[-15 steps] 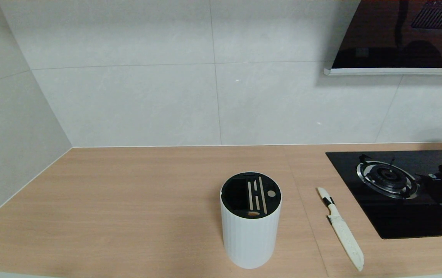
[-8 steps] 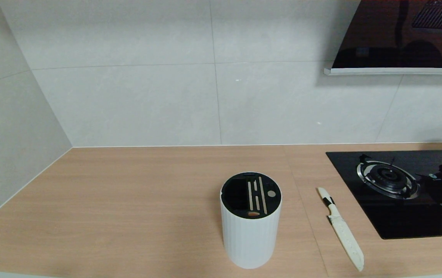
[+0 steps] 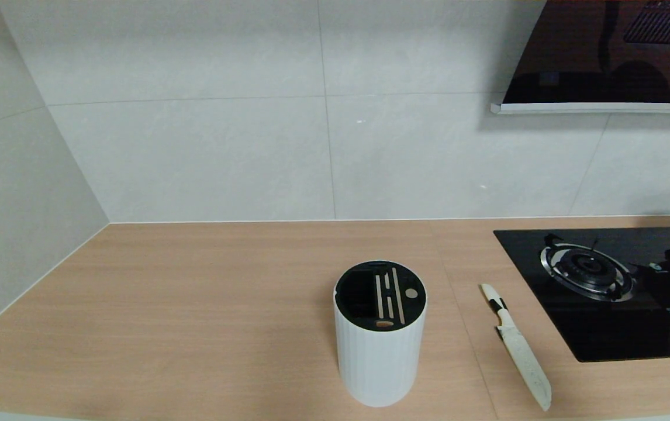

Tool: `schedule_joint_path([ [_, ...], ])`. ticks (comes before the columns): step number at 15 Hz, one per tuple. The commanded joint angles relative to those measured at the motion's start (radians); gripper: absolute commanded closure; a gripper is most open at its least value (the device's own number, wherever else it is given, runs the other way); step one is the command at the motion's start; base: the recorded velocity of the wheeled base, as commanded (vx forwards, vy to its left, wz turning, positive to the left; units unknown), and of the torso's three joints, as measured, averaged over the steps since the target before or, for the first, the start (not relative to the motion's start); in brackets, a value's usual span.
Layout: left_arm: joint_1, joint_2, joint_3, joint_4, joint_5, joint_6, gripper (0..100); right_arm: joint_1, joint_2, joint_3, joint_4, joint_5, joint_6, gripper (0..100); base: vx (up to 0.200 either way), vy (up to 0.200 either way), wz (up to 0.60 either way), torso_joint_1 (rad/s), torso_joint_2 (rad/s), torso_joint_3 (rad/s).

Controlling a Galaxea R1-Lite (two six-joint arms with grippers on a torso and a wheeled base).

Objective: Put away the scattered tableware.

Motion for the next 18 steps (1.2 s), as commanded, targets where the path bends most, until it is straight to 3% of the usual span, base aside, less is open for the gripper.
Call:
schedule_joint_path([
  [1, 0.000, 0.000, 0.000, 0.000, 0.000, 0.000, 0, 0.042, 0.360, -0.049, -0.087, 0.005, -0.006, 0, 0.000, 0.000, 0.00, 0.000, 0.00, 0.000],
  [7, 0.000, 0.000, 0.000, 0.000, 0.000, 0.000, 0, 0.052, 0.822, -0.055, -0.390, -0.005, -0.006, 0, 0.000, 0.000, 0.00, 0.000, 0.00, 0.000],
  [14, 0.000, 0.000, 0.000, 0.001, 0.000, 0.000, 0, 0.075, 1.213, -0.196, -0.554, -0.068, -0.008, 0, 0.000, 0.000, 0.00, 0.000, 0.00, 0.000],
  [18, 0.000, 0.000, 0.000, 0.000, 0.000, 0.000, 0, 0.112, 1.413, -0.200, -0.680, -0.131, -0.008, 0, 0.000, 0.000, 0.00, 0.000, 0.00, 0.000],
])
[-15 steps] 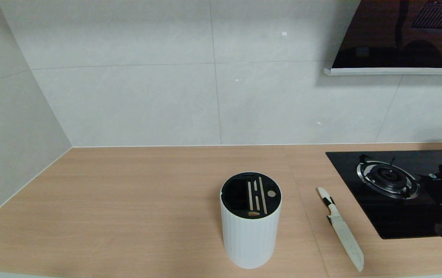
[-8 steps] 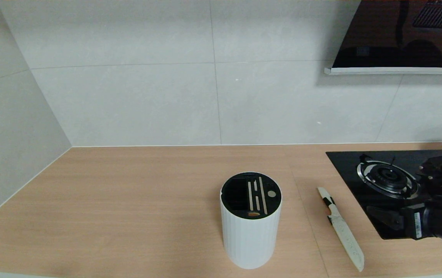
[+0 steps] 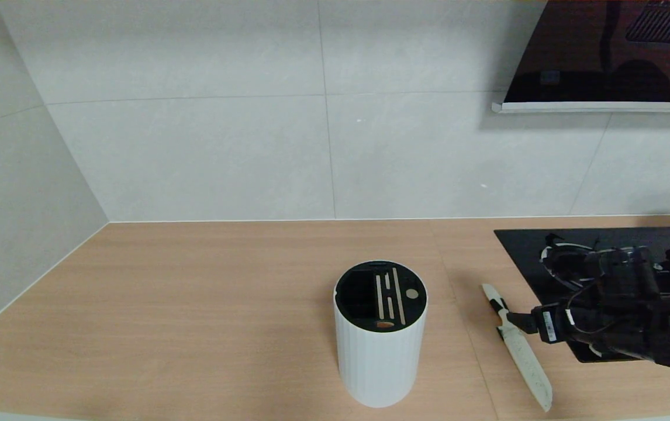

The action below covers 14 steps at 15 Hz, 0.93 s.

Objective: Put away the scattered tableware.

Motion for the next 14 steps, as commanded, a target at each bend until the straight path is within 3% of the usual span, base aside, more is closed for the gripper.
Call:
schedule_joint_path([
  [1, 0.000, 0.000, 0.000, 0.001, 0.000, 0.001, 0, 0.013, 0.172, -0.004, -0.081, -0.017, 0.001, 0, 0.000, 0.000, 0.00, 0.000, 0.00, 0.000],
  [5, 0.000, 0.000, 0.000, 0.001, 0.000, 0.000, 0, 0.013, 0.263, -0.013, -0.181, -0.026, 0.002, 0, 0.000, 0.000, 0.00, 0.000, 0.00, 0.000],
  [14, 0.000, 0.000, 0.000, 0.001, 0.000, 0.000, 0, 0.002, 0.361, -0.044, -0.238, -0.047, 0.010, 0, 0.000, 0.000, 0.00, 0.000, 0.00, 0.000],
])
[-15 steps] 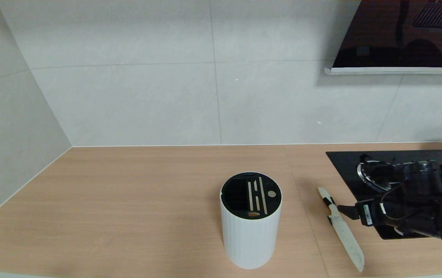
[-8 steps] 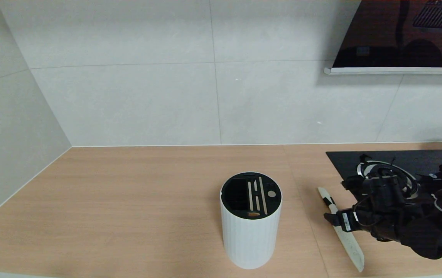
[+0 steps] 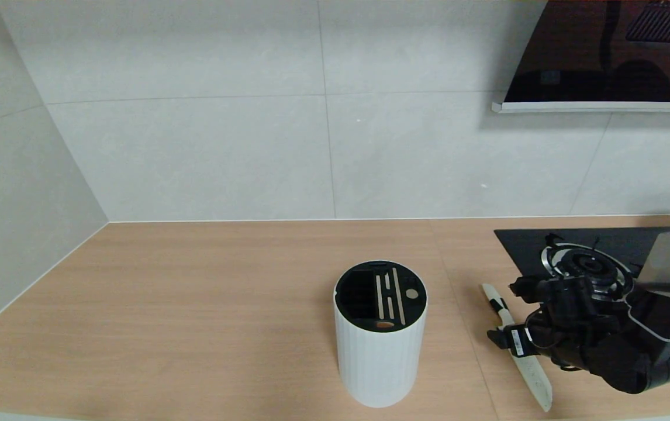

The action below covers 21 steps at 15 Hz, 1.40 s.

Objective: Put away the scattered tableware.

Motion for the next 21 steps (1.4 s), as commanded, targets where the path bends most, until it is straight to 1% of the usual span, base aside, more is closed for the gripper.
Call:
schedule_joint_path([
  [1, 0.000, 0.000, 0.000, 0.001, 0.000, 0.000, 0, -0.003, 0.030, -0.007, -0.017, 0.000, -0.001, 0, 0.000, 0.000, 0.00, 0.000, 0.00, 0.000],
  [5, 0.000, 0.000, 0.000, -0.001, 0.000, 0.000, 0, -0.024, 0.053, -0.015, -0.023, 0.000, -0.001, 0, 0.000, 0.000, 0.00, 0.000, 0.00, 0.000],
  [13, 0.000, 0.000, 0.000, 0.001, 0.000, 0.000, 0, -0.029, 0.083, -0.027, -0.041, 0.000, 0.001, 0, 0.000, 0.000, 0.00, 0.000, 0.00, 0.000],
  [14, 0.000, 0.000, 0.000, 0.001, 0.000, 0.000, 0, -0.029, 0.085, -0.027, -0.041, 0.000, 0.001, 100, 0.000, 0.000, 0.00, 0.000, 0.00, 0.000],
  [21, 0.000, 0.000, 0.000, -0.001, 0.000, 0.000, 0, -0.030, 0.083, -0.024, -0.067, 0.000, 0.001, 100, 0.000, 0.000, 0.00, 0.000, 0.00, 0.000],
])
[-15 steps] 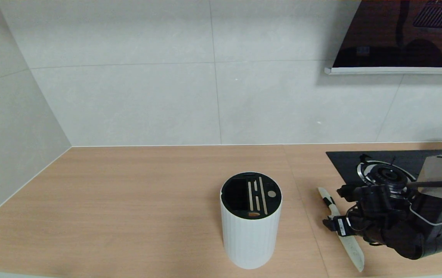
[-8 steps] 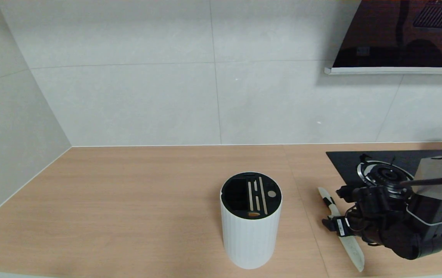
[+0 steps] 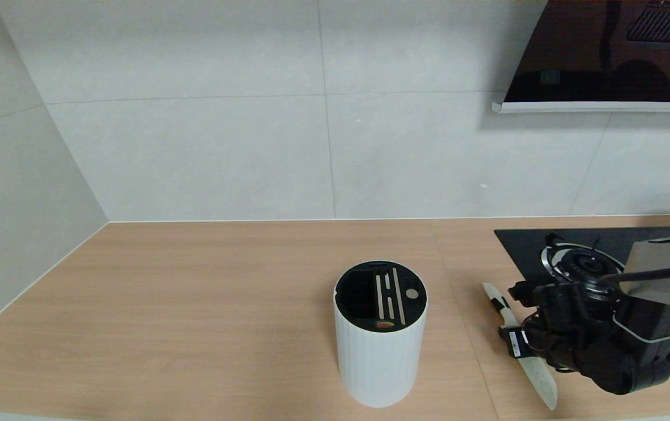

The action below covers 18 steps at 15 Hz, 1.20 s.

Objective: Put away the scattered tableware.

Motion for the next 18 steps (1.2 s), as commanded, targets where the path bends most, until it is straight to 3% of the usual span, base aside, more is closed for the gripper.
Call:
schedule_joint_path([
  [1, 0.000, 0.000, 0.000, 0.001, 0.000, 0.000, 0, 0.000, -0.016, 0.001, 0.000, -0.001, 0.001, 100, 0.000, 0.000, 0.00, 0.000, 0.00, 0.000],
  [7, 0.000, 0.000, 0.000, 0.001, 0.000, 0.000, 0, 0.008, -0.275, 0.004, 0.026, -0.003, 0.027, 100, 0.000, 0.000, 0.00, 0.000, 0.00, 0.000],
  [10, 0.000, 0.000, 0.000, 0.001, -0.002, 0.005, 0, 0.058, -0.430, -0.121, 0.174, -0.001, 0.028, 100, 0.000, 0.000, 0.00, 0.000, 0.00, 0.000],
  [18, -0.001, 0.000, 0.000, -0.001, -0.002, 0.007, 0, 0.229, -0.551, -0.413, 0.373, 0.008, 0.025, 100, 0.000, 0.000, 0.00, 0.000, 0.00, 0.000],
])
